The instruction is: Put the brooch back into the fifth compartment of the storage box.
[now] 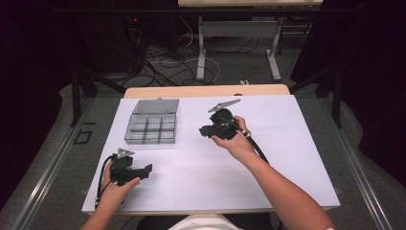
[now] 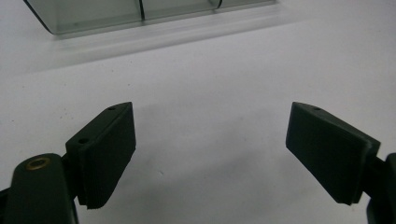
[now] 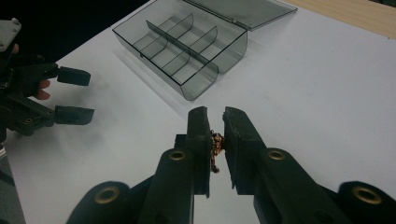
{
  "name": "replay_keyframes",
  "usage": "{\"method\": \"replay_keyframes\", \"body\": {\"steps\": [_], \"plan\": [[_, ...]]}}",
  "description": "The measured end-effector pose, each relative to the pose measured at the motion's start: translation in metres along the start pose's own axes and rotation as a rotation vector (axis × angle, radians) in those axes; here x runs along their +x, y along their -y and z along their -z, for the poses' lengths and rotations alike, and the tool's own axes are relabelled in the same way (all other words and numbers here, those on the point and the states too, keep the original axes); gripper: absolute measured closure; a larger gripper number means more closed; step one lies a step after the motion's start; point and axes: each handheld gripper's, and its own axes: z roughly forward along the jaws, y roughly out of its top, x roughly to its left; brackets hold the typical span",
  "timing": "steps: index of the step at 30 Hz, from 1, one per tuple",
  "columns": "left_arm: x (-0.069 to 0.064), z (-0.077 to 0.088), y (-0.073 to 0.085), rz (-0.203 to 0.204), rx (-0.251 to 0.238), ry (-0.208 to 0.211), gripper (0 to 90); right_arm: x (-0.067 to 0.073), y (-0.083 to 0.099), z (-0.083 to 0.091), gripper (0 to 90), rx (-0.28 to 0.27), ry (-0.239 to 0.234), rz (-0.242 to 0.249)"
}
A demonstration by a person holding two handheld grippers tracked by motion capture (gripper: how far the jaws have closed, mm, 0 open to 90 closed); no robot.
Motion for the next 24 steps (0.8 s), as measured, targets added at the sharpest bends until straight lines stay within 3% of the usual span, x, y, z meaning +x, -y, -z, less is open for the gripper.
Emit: {"method": "replay_keyframes", "body": {"steps": [5,24], "plan": [[0.000,0.000,0.000,0.001,-0.001,0.000,15.7,0.000,-0.001,-0.004,81.4,-0.003,0.008,0.001],[0.001,0.003,-0.001,0.002,-0.016,0.002,15.8,0.007,-0.038,-0.030,81.4,-0.008,-0.007,0.005]]}}
